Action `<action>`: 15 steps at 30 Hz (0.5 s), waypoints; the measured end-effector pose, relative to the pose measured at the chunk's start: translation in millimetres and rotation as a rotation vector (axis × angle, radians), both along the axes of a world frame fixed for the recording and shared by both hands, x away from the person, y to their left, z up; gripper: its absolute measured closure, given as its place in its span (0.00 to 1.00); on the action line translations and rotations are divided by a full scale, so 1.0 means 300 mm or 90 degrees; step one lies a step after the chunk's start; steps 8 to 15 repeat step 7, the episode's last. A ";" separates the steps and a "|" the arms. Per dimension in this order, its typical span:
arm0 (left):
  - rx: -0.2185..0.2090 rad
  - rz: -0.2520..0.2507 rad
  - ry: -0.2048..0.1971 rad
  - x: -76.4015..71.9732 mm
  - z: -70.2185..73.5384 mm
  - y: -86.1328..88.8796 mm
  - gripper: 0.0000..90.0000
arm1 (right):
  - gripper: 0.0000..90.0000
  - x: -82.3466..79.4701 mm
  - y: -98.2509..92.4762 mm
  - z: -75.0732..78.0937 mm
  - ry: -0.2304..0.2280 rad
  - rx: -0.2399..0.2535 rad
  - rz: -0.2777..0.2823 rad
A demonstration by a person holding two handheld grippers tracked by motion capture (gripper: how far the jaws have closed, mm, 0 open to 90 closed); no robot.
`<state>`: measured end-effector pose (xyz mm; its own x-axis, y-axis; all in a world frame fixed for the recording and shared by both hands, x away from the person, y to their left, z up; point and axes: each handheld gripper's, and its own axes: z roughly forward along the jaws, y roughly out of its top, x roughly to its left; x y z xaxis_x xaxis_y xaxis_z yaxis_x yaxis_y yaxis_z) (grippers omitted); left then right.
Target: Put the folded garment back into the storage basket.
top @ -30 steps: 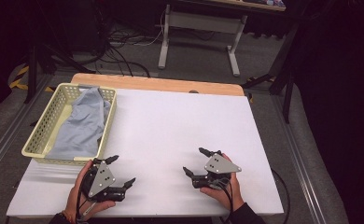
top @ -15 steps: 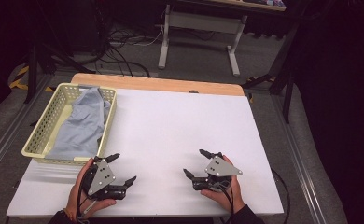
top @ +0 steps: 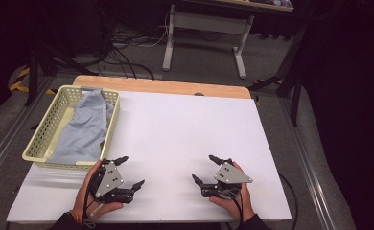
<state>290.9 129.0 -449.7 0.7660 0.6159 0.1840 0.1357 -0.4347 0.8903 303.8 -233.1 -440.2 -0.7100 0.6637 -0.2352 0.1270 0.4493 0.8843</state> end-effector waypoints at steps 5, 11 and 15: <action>-0.003 -0.006 0.001 0.013 0.000 -0.007 0.14 | 0.18 -0.004 -0.007 -0.003 0.002 -0.001 -0.004; -0.001 -0.008 0.001 0.020 0.001 -0.014 0.14 | 0.18 -0.008 -0.014 -0.004 0.004 0.005 -0.008; -0.001 -0.008 0.001 0.020 0.001 -0.014 0.14 | 0.18 -0.008 -0.014 -0.004 0.004 0.005 -0.008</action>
